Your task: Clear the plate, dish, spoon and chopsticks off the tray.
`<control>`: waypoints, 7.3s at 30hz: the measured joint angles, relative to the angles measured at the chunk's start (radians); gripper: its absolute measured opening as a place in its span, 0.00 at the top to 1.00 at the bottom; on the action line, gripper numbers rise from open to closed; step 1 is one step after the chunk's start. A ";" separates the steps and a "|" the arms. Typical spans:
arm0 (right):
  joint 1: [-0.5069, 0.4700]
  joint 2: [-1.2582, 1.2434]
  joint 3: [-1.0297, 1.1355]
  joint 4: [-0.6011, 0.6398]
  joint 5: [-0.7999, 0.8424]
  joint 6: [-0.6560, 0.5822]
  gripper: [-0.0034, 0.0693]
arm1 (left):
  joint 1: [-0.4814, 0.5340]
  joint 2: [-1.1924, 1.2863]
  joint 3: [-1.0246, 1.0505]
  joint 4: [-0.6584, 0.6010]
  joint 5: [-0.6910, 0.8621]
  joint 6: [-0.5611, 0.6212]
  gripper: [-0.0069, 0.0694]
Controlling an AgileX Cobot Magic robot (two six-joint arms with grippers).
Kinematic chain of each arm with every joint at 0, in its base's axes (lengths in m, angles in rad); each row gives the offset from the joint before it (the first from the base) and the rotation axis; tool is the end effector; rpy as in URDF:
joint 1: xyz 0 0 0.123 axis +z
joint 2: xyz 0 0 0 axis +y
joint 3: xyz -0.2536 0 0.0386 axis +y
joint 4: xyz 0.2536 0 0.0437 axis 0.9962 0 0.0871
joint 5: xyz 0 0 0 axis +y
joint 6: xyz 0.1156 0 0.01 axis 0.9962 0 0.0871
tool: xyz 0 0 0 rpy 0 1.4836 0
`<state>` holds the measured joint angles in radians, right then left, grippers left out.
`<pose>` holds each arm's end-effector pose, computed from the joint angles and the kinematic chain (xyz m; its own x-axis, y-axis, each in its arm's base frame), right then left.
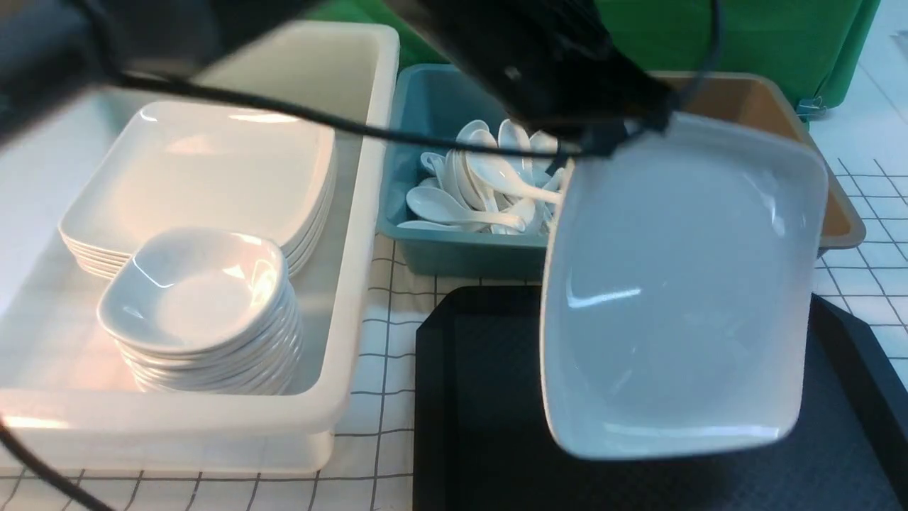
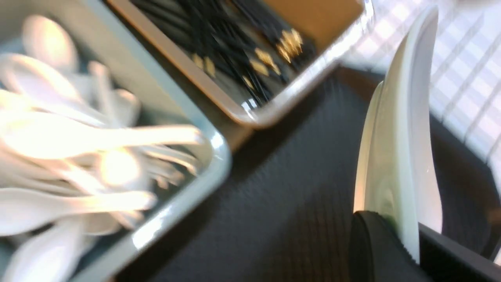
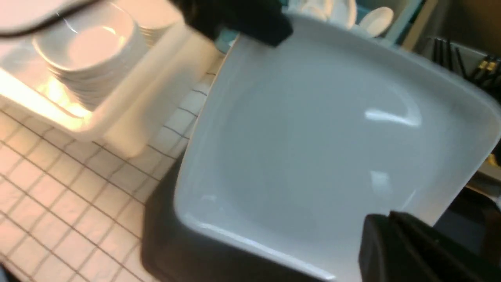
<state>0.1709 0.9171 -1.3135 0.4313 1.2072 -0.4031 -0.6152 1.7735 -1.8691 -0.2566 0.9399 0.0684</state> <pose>0.1655 0.0746 0.4179 -0.5014 -0.3094 -0.8080 -0.5900 0.8053 0.0578 0.3299 -0.2623 0.3546 -0.6079 0.3277 -0.7232 0.6389 0.7426 -0.2006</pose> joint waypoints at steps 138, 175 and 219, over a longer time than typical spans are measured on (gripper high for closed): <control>0.248 -0.906 0.929 -0.738 -1.247 0.689 0.68 | 0.351 -1.563 1.590 -0.084 -0.656 0.280 0.91; 0.248 -0.907 0.929 -0.738 -1.246 0.689 0.62 | 0.622 -1.774 1.875 0.154 -0.721 0.087 0.90; 0.240 -0.914 1.020 -0.387 -1.090 0.294 0.62 | 0.622 -1.774 1.875 0.158 -0.720 0.087 0.90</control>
<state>0.4109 0.0035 -0.2931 0.0445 0.1171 -0.1089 0.0071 -0.0004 0.0061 -0.0991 0.2196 0.1557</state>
